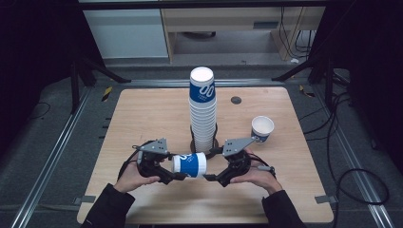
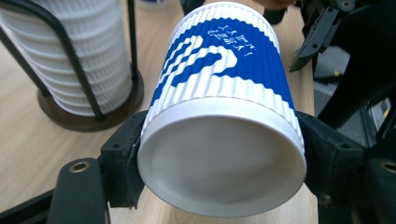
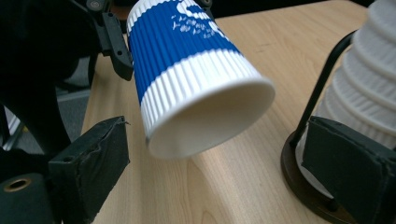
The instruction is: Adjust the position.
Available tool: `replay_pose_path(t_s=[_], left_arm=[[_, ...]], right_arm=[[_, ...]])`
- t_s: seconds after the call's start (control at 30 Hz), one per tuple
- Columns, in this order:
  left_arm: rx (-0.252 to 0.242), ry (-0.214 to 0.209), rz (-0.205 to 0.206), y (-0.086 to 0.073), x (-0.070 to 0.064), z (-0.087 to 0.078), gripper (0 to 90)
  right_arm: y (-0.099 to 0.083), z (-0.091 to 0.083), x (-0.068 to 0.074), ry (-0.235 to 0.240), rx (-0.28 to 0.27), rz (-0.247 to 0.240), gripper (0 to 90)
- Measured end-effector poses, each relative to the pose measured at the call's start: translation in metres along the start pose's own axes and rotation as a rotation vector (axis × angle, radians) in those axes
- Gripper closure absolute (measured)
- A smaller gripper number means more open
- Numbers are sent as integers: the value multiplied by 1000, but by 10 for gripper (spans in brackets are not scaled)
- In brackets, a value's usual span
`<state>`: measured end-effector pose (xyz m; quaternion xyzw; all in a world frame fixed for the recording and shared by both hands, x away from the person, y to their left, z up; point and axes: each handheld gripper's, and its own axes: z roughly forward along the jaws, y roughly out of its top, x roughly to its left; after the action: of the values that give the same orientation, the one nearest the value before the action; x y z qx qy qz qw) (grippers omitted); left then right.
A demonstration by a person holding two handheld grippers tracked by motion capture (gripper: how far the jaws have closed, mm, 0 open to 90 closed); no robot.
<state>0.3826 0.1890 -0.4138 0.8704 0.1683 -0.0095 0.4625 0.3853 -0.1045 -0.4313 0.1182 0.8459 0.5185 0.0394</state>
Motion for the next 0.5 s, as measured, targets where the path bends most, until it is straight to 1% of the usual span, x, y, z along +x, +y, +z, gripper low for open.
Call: replay_pose_path(t_s=[0.03,0.1,0.2,0.23,0.3,0.5], left_arm=[[-25,7,-2,0,1,-3,259],[-59,4,-4,1,1,-7,259],[-91,5,4,2,0,-10,259],[-100,-3,6,3,-1,-10,259],[-105,-15,14,4,-4,-8,259],[-88,-57,40,6,-12,2,259]], right_arm=[[0,-2,-1,-1,-9,8,72],[-1,-5,-3,-3,-19,15,72],[-2,-5,-4,6,-30,29,72],[-2,-4,-4,11,-33,30,71],[-2,-2,-3,29,-33,36,71],[-2,5,0,83,-49,46,72]])
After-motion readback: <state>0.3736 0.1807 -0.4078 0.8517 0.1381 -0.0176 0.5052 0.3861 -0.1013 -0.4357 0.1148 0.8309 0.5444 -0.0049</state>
